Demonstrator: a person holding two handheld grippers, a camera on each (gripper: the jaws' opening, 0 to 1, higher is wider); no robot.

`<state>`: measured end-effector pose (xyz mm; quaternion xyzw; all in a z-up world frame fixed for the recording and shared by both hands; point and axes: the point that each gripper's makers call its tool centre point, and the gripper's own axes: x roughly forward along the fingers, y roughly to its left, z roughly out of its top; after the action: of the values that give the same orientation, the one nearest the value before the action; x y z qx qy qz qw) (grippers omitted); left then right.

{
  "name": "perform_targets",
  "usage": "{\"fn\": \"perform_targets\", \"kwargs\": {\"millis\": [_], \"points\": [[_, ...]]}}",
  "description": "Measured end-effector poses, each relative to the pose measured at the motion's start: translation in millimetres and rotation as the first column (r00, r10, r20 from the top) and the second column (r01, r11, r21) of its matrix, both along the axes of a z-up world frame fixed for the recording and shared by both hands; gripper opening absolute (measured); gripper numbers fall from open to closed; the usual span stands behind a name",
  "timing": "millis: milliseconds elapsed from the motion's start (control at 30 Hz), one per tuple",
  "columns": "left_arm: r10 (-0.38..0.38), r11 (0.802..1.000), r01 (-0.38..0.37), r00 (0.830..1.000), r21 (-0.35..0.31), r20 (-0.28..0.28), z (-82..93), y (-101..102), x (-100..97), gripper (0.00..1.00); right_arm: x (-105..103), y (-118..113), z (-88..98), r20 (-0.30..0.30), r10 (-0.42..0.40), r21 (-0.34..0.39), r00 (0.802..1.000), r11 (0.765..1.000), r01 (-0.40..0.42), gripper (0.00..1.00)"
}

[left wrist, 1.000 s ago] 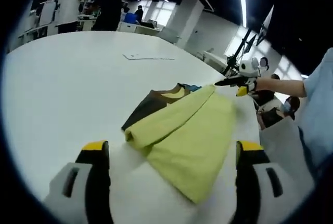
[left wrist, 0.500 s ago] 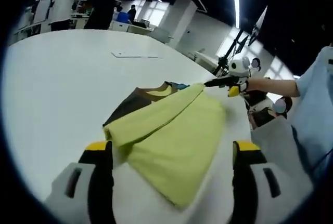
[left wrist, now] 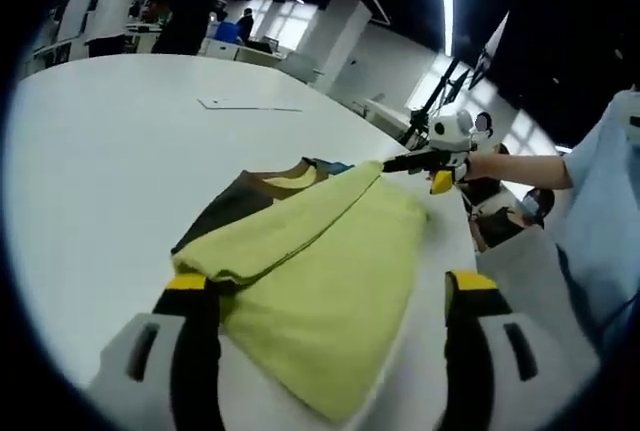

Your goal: Fold the garment on the visible template until the final outline fits inside the template.

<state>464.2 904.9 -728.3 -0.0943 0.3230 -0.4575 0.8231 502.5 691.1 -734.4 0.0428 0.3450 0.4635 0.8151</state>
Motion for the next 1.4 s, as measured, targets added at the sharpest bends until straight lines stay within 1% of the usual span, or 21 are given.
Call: {"fn": "perform_targets", "kwargs": {"millis": [100, 200, 233, 300, 467, 600, 700, 767, 800, 900, 1000, 1133, 1233, 1333, 1400], "points": [[0.014, 1.000, -0.014, 1.000, -0.010, 0.016, 4.5, -1, 8.7, 0.91, 9, 6, 7.7, 0.021, -0.010, 0.030, 1.000, 1.000, 0.009, 0.98], [0.034, 0.999, -0.034, 0.999, -0.012, 0.021, 5.0, 1, 19.1, 0.93, 18, 9, 8.3, 0.032, -0.010, 0.027, 0.999, 1.000, 0.009, 0.98], [0.050, 0.999, -0.049, 0.999, -0.010, 0.011, 3.1, 3, 23.9, 0.94, 22, 9, 7.2, 0.031, -0.014, 0.022, 0.999, 1.000, 0.013, 0.98], [0.059, 0.998, -0.059, 0.998, -0.004, 0.007, 0.4, 5, 29.1, 0.93, 28, 8, 4.8, 0.030, -0.023, 0.014, 0.999, 1.000, 0.023, 0.97], [0.062, 0.998, -0.062, 0.998, 0.004, -0.008, -2.9, 5, 33.8, 0.93, 35, 6, 1.4, 0.025, -0.040, 0.011, 0.999, 0.999, 0.040, 0.96], [0.085, 0.996, -0.085, 0.996, 0.003, -0.013, -5.1, 8, 38.0, 0.93, 38, 2, -2.6, 0.028, -0.053, -0.009, 0.998, 0.999, 0.053, 0.97], [0.088, 0.996, -0.088, 0.996, -0.008, -0.023, -5.5, 8, 38.6, 0.93, 37, 2, -3.0, 0.017, -0.049, -0.004, 0.999, 0.999, 0.049, 0.96], [0.093, 0.996, -0.093, 0.995, -0.002, -0.026, -6.6, 9, 39.6, 0.92, 38, 1, -2.2, 0.025, -0.053, -0.008, 0.998, 0.999, 0.053, 0.96], [0.093, 0.996, -0.093, 0.995, -0.007, -0.024, -5.3, 9, 39.4, 0.92, 38, 1, 1.1, 0.028, -0.055, -0.001, 0.998, 0.998, 0.055, 0.96], [0.074, 0.997, -0.075, 0.997, -0.017, -0.015, -0.6, 6, 35.5, 0.91, 33, 0, 4.4, 0.033, -0.038, -0.002, 0.999, 0.999, 0.038, 0.96], [0.048, 0.999, -0.048, 0.999, -0.012, -0.014, 0.1, 4, 28.4, 0.91, 25, -2, 5.3, 0.029, -0.015, -0.011, 0.999, 1.000, 0.016, 0.95], [0.029, 0.999, -0.029, 0.999, -0.017, -0.020, -0.3, 1, 20.3, 0.90, 21, -3, 6.1, 0.028, -0.021, 0.000, 0.999, 1.000, 0.021, 0.94], [0.014, 1.000, -0.014, 1.000, -0.025, -0.026, -1.6, -4, 16.1, 0.90, 15, 2, 2.6, 0.008, -0.015, 0.012, 1.000, 1.000, 0.015, 0.93], [0.004, 1.000, -0.005, 1.000, -0.028, -0.028, -3.1, -9, 14.4, 0.90, 11, 4, -1.4, 0.007, -0.008, -0.004, 1.000, 1.000, 0.008, 0.94], [0.003, 0.999, -0.004, 1.000, -0.032, -0.027, -2.7, -10, 14.3, 0.90, 13, -1, 0.9, 0.027, -0.019, -0.003, 0.999, 1.000, 0.019, 0.94]]}}
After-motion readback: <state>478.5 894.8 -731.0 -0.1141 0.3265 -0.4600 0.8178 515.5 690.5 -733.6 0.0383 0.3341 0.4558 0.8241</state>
